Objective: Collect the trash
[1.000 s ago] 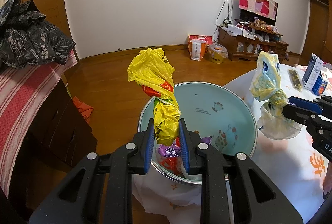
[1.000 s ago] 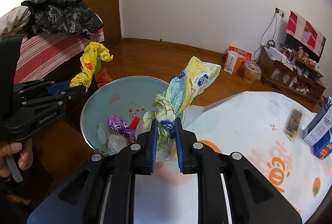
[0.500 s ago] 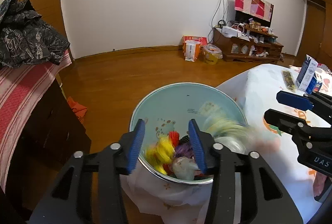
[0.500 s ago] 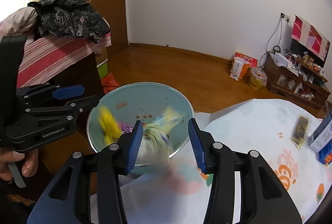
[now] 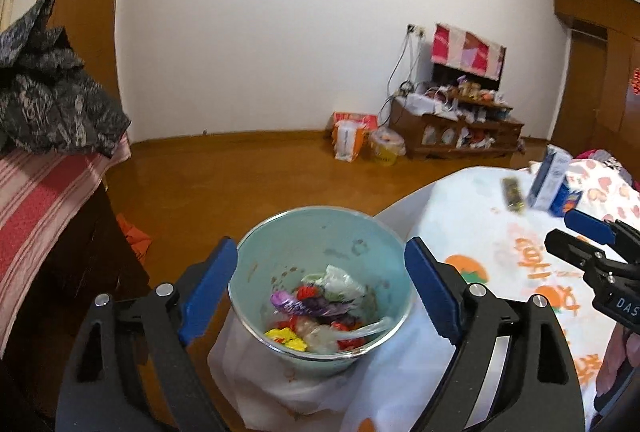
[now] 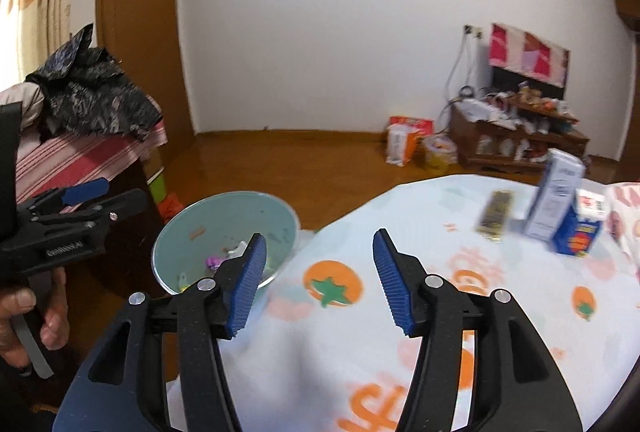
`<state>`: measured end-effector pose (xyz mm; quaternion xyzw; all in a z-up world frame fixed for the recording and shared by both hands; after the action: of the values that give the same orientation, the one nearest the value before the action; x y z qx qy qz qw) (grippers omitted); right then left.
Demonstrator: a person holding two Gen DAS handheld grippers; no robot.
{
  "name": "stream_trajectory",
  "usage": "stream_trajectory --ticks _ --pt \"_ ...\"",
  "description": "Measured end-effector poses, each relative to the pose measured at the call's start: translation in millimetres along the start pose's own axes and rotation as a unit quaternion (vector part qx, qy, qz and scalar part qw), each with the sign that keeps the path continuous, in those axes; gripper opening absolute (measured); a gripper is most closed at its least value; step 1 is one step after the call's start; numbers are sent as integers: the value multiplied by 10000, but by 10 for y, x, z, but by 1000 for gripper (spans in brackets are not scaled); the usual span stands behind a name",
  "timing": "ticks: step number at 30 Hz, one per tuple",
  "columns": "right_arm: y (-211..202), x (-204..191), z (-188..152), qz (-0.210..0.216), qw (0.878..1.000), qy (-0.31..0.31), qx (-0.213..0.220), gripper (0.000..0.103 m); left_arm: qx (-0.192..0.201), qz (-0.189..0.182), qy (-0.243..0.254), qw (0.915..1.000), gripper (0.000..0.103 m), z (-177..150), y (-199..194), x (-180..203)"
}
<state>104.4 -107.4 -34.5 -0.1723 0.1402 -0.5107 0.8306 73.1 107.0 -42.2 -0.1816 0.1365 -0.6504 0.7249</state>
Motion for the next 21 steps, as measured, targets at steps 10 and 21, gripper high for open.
stream_trajectory --ticks 10,21 --pt "-319 124 -20 -196 9994 112 245 58 354 -93 126 9993 87 132 -294 148" --pt "-417 112 -38 -260 9991 133 314 59 363 -75 218 9991 88 112 -330 201"
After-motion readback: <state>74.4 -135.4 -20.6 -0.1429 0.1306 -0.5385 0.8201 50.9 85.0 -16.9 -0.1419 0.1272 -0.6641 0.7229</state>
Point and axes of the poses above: each gripper's, at about its wrist camera, not at the fingertips, and y roughly the way its jaws point, x to its right, z to its top, the point moved 3 cm from there along y, roughly the way its jaws point, and after that the axes turned 4 degrees about x, right-handed, at the moved point
